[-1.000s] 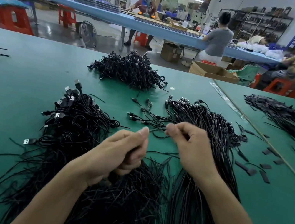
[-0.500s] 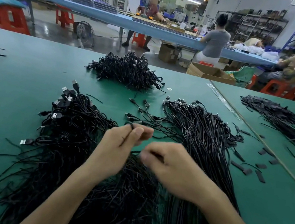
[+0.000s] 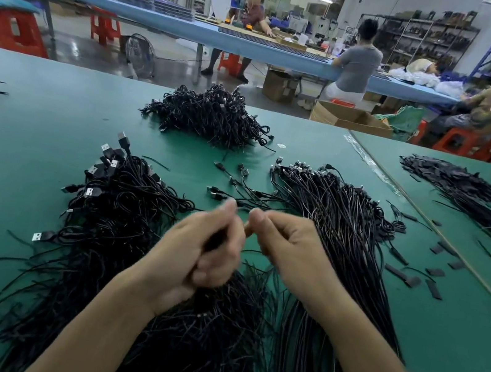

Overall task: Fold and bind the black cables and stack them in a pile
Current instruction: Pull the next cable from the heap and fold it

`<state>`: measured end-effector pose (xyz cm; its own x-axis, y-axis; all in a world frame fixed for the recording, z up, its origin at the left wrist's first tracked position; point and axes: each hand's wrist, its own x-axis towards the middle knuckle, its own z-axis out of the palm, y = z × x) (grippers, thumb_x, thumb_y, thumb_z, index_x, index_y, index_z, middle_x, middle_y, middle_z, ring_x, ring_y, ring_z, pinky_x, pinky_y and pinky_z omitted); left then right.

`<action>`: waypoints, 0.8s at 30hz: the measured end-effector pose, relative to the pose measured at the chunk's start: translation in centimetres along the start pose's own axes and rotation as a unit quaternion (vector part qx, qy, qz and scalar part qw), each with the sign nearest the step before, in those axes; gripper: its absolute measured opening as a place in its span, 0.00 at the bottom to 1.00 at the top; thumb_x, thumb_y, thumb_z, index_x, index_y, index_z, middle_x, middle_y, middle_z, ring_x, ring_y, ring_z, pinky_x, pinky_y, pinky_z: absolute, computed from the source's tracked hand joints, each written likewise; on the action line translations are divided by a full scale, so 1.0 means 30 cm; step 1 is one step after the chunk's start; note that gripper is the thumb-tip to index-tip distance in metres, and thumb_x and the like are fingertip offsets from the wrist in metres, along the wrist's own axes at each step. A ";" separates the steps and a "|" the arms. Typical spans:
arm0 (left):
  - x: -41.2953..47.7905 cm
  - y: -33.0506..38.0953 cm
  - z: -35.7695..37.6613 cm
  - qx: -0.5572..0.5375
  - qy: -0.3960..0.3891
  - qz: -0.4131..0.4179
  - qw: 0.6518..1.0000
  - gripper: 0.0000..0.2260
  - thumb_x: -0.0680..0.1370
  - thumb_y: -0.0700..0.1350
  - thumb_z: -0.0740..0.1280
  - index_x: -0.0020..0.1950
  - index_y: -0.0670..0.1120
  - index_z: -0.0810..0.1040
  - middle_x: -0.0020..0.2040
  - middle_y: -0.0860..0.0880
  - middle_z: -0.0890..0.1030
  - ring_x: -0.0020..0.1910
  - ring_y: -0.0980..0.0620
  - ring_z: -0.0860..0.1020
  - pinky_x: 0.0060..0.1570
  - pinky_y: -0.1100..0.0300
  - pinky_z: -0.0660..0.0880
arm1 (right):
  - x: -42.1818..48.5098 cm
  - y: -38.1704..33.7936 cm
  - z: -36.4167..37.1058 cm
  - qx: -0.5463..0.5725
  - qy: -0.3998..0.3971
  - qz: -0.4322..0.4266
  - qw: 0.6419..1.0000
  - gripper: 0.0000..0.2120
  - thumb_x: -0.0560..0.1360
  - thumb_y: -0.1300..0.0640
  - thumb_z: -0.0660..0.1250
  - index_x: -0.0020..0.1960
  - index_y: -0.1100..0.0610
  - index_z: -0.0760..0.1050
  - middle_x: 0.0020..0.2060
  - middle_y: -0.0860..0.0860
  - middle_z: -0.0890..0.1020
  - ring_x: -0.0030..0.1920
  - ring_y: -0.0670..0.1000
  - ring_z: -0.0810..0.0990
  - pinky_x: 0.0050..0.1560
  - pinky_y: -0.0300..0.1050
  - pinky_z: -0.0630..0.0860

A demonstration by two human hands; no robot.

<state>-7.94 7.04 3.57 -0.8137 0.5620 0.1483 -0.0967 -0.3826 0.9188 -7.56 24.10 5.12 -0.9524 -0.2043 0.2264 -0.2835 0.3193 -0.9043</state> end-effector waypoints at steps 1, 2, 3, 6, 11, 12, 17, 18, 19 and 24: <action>0.006 0.003 -0.008 -0.062 0.036 0.025 0.997 0.22 0.82 0.57 0.58 0.35 0.46 0.79 0.22 0.55 0.67 0.19 0.58 0.64 0.21 0.66 0.63 | -0.009 0.013 0.007 -0.042 -0.018 0.024 0.999 0.17 0.75 0.39 0.62 0.40 0.50 0.82 0.26 0.48 0.69 0.27 0.46 0.65 0.27 0.39 0.62; 0.013 0.004 -0.013 -0.108 0.075 0.045 0.990 0.22 0.82 0.56 0.58 0.37 0.46 0.81 0.24 0.54 0.70 0.20 0.58 0.67 0.22 0.66 0.66 | -0.018 0.024 0.014 -0.097 -0.040 0.040 0.994 0.17 0.78 0.40 0.62 0.42 0.51 0.82 0.25 0.46 0.69 0.26 0.46 0.65 0.27 0.40 0.62; 0.020 0.004 -0.016 -0.140 0.115 0.062 0.982 0.21 0.81 0.55 0.59 0.38 0.46 0.84 0.27 0.53 0.74 0.23 0.57 0.72 0.24 0.66 0.70 | -0.027 0.030 0.021 -0.149 -0.065 0.047 0.986 0.16 0.80 0.43 0.63 0.43 0.52 0.82 0.25 0.46 0.70 0.26 0.45 0.65 0.27 0.41 0.63; 0.043 -0.011 -0.015 -0.171 0.185 0.118 0.960 0.19 0.77 0.54 0.60 0.48 0.44 0.87 0.44 0.45 0.86 0.43 0.51 0.85 0.40 0.63 0.81 | -0.041 0.014 0.035 -0.236 -0.125 0.038 0.963 0.16 0.82 0.49 0.62 0.43 0.59 0.77 0.28 0.49 0.73 0.29 0.47 0.67 0.33 0.48 0.68; 0.043 -0.059 0.019 0.039 0.199 0.230 0.952 0.16 0.84 0.52 0.58 0.66 0.46 0.76 0.62 0.49 0.83 0.64 0.49 0.79 0.60 0.60 0.76 | -0.052 -0.072 0.015 -0.323 -0.164 0.041 0.931 0.18 0.82 0.45 0.56 0.38 0.53 0.69 0.33 0.52 0.77 0.34 0.55 0.75 0.37 0.52 0.74; 0.040 -0.066 0.022 0.117 0.195 0.250 0.941 0.15 0.84 0.51 0.58 0.67 0.48 0.76 0.63 0.52 0.82 0.65 0.51 0.78 0.62 0.61 0.75 | -0.056 -0.088 0.009 -0.337 -0.167 0.036 0.926 0.17 0.81 0.45 0.56 0.38 0.52 0.69 0.34 0.52 0.77 0.35 0.56 0.75 0.40 0.54 0.76; 0.033 -0.087 0.006 0.440 0.171 0.203 0.858 0.16 0.84 0.54 0.56 0.52 0.52 0.84 0.46 0.58 0.85 0.47 0.61 0.82 0.48 0.58 0.79 | -0.060 -0.133 -0.044 -0.352 -0.114 -0.022 0.929 0.14 0.78 0.45 0.60 0.37 0.51 0.72 0.29 0.44 0.75 0.30 0.44 0.70 0.35 0.50 0.73; 0.031 -0.087 0.004 0.440 0.160 0.176 0.866 0.19 0.84 0.56 0.56 0.43 0.52 0.83 0.38 0.56 0.83 0.38 0.59 0.81 0.39 0.56 0.78 | -0.056 -0.135 -0.055 -0.356 -0.091 -0.034 0.929 0.14 0.78 0.43 0.62 0.38 0.50 0.74 0.31 0.39 0.76 0.30 0.43 0.71 0.33 0.47 0.70; 0.030 -0.084 0.004 0.425 0.155 0.150 0.879 0.22 0.83 0.57 0.55 0.37 0.51 0.81 0.31 0.53 0.81 0.31 0.56 0.78 0.34 0.57 0.76 | -0.049 -0.132 -0.065 -0.352 -0.071 -0.044 0.932 0.13 0.78 0.42 0.64 0.40 0.48 0.77 0.31 0.35 0.76 0.30 0.41 0.73 0.33 0.44 0.68; 0.018 -0.038 0.006 0.188 0.064 -0.002 0.980 0.27 0.82 0.60 0.56 0.29 0.48 0.76 0.19 0.53 0.63 0.19 0.53 0.63 0.25 0.62 0.67 | -0.008 -0.088 -0.061 -0.214 0.003 -0.099 0.972 0.08 0.74 0.46 0.73 0.41 0.50 0.82 0.32 0.41 0.79 0.33 0.42 0.75 0.36 0.36 0.70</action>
<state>-8.18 7.91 2.68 -0.8817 0.4565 0.1194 0.0985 -0.0694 0.9927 -6.80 25.01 8.12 -0.8743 -0.2966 0.3841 -0.4815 0.6297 -0.6096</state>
